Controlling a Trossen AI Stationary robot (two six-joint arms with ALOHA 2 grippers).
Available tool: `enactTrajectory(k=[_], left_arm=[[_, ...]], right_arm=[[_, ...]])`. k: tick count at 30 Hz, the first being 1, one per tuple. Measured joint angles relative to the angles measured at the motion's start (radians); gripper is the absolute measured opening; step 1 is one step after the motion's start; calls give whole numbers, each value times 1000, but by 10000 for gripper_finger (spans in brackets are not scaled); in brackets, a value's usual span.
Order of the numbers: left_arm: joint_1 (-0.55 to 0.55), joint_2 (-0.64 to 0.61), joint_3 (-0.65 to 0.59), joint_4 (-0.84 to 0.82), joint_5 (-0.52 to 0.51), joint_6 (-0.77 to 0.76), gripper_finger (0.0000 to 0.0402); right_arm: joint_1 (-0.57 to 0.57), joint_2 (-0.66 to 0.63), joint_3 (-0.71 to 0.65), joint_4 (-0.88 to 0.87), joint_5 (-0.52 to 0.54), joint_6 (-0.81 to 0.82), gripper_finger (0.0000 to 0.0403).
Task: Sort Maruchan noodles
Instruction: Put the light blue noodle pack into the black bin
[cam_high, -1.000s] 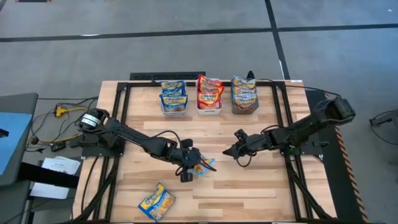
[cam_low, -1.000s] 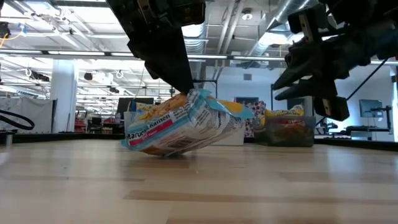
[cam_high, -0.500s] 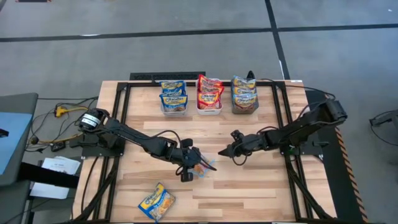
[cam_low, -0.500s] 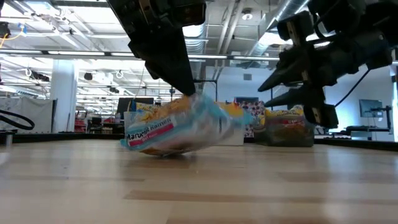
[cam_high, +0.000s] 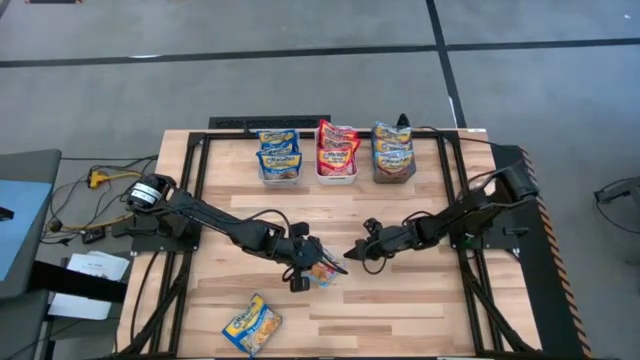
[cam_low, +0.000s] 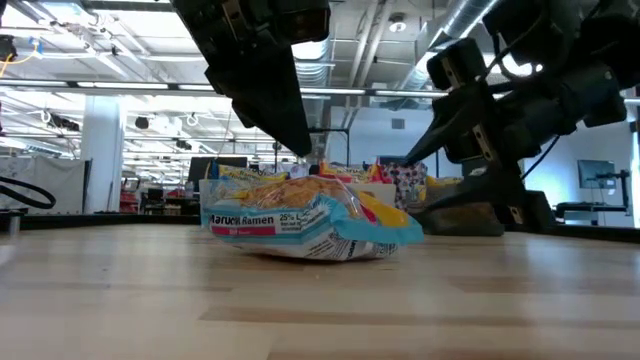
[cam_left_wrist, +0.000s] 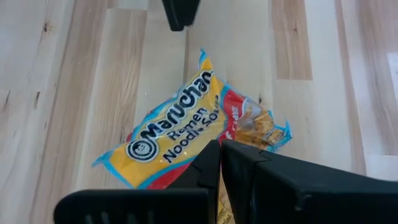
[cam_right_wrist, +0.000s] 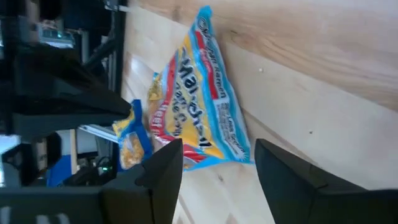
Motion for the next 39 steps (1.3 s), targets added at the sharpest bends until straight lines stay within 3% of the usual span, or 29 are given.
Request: enactTrajectory(k=[5,17,23,27,35,39], left_arm=[[-1,-3,0,-11,-18,4,0],[-3,-6,0,-70,-4,-27,0],[-13,-6,0,-99,26,-59,0],[-29,-6,0,-90,73,-80,0],[-40,-1,0,-59,202,-129,0],[-40,3,-4,-56,206,-129,0]], right_arm=[[-2,72,54,0,0,-24,225],[-30,176,184,-18,0,-272,225],[-28,194,291,-219,-9,-381,225],[-28,193,338,-337,-29,-396,225],[-27,193,352,-344,-62,-368,225],[-27,193,352,-354,-64,-368,225]])
